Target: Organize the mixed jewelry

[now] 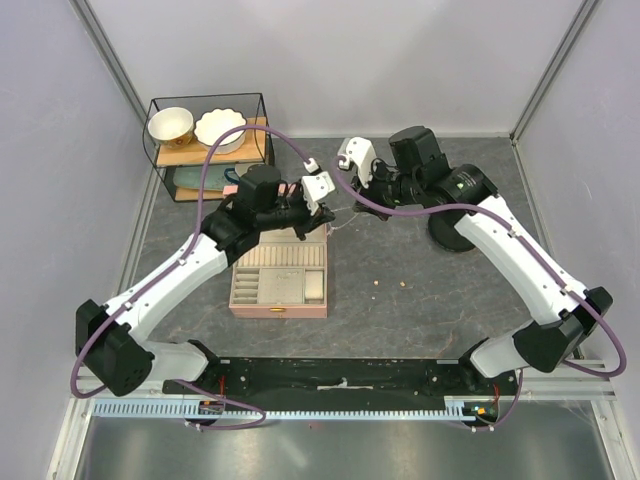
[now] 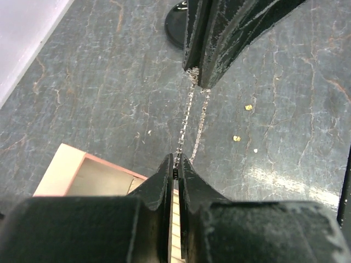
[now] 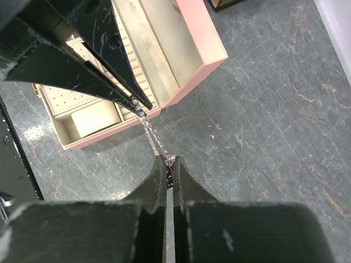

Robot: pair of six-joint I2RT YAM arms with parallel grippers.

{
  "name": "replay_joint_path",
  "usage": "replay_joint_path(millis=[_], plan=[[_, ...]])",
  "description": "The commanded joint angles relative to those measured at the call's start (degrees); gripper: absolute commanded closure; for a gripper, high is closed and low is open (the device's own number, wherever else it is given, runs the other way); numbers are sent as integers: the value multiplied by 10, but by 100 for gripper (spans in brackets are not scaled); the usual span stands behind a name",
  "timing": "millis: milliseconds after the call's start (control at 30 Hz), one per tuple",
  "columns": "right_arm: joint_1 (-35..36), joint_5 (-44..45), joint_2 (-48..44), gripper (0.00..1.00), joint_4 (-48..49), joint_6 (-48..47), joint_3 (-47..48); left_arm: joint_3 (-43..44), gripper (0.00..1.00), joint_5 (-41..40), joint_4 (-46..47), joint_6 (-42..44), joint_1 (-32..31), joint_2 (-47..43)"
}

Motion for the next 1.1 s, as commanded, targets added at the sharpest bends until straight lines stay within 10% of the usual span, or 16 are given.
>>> replay_joint_path(millis=[0, 1067], plan=[[3, -7, 6, 100, 25, 1, 8, -1, 98, -27, -1, 30, 10, -18], [71, 52, 137, 100, 141, 44, 46, -56, 98, -26, -21, 61, 174, -62]])
